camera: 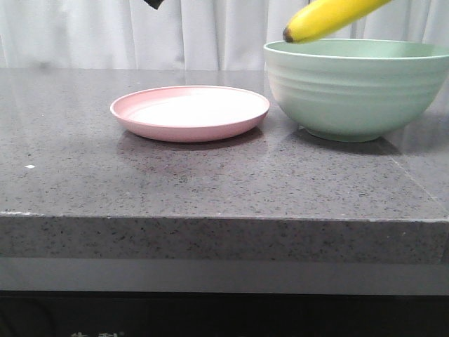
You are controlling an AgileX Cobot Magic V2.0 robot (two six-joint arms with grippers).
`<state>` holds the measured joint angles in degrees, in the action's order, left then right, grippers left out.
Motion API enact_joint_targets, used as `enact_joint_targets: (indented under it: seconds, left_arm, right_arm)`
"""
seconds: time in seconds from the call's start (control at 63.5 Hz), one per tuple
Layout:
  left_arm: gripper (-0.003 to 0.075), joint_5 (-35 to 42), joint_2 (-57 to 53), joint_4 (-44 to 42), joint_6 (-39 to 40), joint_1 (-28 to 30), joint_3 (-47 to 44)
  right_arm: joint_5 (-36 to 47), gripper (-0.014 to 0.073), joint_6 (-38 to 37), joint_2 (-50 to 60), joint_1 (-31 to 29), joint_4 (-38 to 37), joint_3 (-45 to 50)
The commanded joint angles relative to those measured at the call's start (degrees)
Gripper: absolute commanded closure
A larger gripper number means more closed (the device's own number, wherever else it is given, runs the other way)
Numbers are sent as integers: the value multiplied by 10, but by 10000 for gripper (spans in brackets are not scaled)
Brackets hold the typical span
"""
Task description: Transfer banana from pink plate to green bowl
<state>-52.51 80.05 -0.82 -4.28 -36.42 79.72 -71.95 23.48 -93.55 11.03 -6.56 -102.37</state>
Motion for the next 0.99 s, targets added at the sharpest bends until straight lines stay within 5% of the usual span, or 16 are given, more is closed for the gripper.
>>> enact_joint_targets:
  seconds: [0.0, 0.347, 0.977]
  left_arm:
    - [57, 33, -22, 0, 6, -4, 17]
    - [57, 33, -22, 0, 6, -4, 17]
    - [57, 33, -22, 0, 6, -4, 17]
  right_arm:
    - [15, 582, -1, 10, -4, 35, -19]
    - [-8, 567, -1, -27, -4, 53, -19]
    - [2, 140, -70, -27, -4, -37, -19]
